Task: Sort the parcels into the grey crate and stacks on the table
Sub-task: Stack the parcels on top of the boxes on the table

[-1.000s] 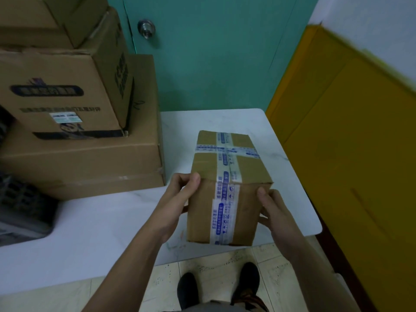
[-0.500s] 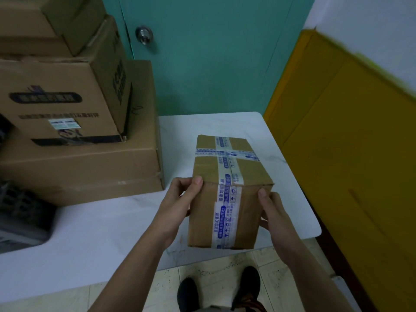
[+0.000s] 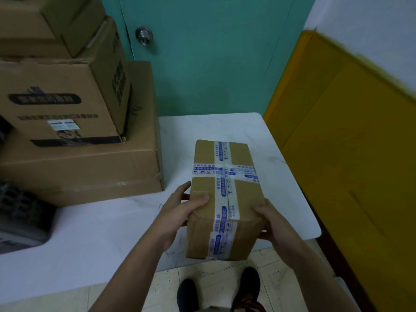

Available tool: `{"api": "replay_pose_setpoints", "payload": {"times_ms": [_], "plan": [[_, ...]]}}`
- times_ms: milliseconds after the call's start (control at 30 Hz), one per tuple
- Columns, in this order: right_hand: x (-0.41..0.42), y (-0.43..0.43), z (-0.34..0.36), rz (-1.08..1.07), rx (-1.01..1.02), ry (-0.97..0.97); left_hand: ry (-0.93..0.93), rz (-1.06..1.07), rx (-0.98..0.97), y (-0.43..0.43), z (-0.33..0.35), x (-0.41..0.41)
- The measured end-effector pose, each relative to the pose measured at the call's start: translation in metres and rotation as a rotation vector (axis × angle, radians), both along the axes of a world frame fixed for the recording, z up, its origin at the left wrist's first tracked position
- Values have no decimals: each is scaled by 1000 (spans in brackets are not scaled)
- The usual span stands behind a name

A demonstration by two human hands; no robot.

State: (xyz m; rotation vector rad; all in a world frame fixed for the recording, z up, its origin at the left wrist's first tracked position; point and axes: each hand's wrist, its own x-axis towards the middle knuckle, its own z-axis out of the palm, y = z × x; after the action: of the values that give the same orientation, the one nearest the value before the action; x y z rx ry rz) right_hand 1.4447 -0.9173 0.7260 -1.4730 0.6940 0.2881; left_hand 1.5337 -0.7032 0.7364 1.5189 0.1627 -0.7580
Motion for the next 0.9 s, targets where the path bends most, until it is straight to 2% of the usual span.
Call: {"api": "replay_pose_setpoints", "payload": {"times_ms": [100, 367, 733, 900], "plan": [[-3, 1, -1, 98, 8, 13, 41, -28, 10, 2, -8, 1], [4, 9, -8, -12, -172, 82, 43, 20, 45, -2, -12, -1], [9, 10, -7, 59, -230, 48, 21, -55, 65, -4, -14, 0], [14, 8, -5, -52, -196, -4, 46, 4, 51, -3, -14, 1]]}}
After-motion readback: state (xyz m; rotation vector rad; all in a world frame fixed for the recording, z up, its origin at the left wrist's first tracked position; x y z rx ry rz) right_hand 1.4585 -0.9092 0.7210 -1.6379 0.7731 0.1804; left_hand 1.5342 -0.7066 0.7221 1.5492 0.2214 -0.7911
